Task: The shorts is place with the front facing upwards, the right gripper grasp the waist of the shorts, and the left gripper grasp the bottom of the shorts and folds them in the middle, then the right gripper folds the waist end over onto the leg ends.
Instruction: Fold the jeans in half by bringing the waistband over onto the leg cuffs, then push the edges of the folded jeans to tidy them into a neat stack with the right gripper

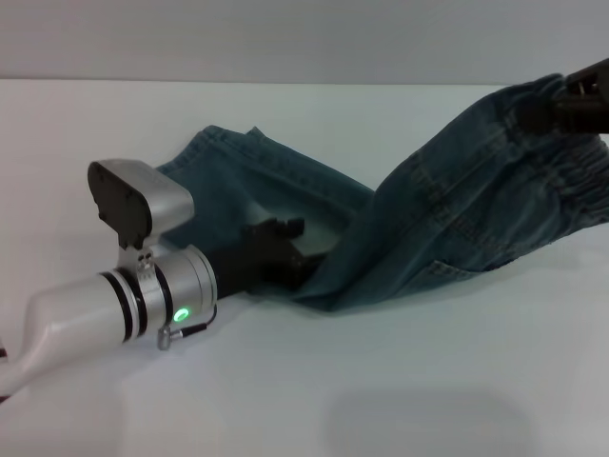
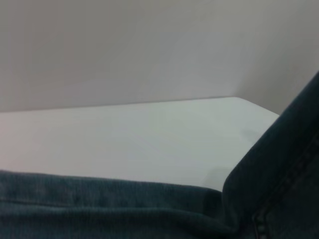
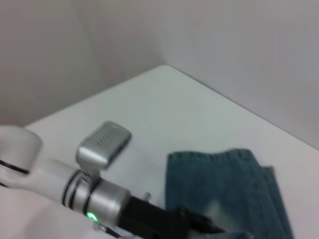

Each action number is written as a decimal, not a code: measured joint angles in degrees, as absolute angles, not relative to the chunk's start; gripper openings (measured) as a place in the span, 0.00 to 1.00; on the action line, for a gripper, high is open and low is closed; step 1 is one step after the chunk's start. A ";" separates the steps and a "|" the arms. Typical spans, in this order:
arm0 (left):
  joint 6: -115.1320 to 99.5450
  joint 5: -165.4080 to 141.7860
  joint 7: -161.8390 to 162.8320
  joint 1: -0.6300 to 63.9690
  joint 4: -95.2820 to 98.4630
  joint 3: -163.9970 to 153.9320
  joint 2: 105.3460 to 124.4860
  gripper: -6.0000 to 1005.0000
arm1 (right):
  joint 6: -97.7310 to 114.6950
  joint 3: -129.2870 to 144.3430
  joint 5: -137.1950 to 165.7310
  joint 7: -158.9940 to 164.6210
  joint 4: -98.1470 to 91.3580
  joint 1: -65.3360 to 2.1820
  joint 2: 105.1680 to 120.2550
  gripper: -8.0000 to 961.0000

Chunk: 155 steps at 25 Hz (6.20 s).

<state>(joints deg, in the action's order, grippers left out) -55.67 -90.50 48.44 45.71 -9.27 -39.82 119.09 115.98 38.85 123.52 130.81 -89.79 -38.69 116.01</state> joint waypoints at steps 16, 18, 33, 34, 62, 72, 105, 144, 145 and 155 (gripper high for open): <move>-57.09 -109.27 48.19 45.10 -16.54 -25.00 119.17 0.82 | 108.85 42.14 120.14 126.75 -77.49 -41.24 116.33 0.04; -56.77 -112.77 48.18 45.04 -17.45 -22.11 119.17 0.82 | 107.35 44.07 120.20 126.23 -76.31 -41.42 116.50 0.04; -55.37 -128.23 48.09 40.99 -20.87 -8.33 118.83 0.82 | 101.06 51.55 120.44 123.69 -69.74 -42.90 117.28 0.04; -55.49 -128.26 48.14 40.59 -20.61 -8.11 118.70 0.82 | 101.05 51.56 120.44 123.56 -69.58 -42.91 117.29 0.04; -63.89 -128.33 57.88 37.91 -2.13 -3.94 118.01 0.82 | 97.90 53.55 120.63 120.46 -65.37 -42.08 118.19 0.04; -76.72 -128.22 56.70 33.80 8.25 12.89 117.74 0.82 | 88.11 66.81 114.94 118.90 -62.66 -42.48 118.82 0.04; -76.27 -128.20 49.67 29.66 5.83 17.05 117.94 0.81 | 65.84 90.67 107.25 111.36 -57.30 -43.61 119.24 0.54; -73.78 -126.43 49.04 29.62 5.36 17.49 117.94 0.81 | 89.90 84.64 120.09 118.17 -47.80 -41.48 118.56 0.57; -73.78 -126.37 49.04 29.62 5.36 17.49 117.94 0.81 | 89.88 84.02 120.67 118.25 -47.78 -41.48 118.56 0.57; -73.50 -126.21 49.04 29.66 5.34 17.49 117.94 0.81 | 87.44 74.60 128.01 118.39 -48.00 -41.48 118.47 0.57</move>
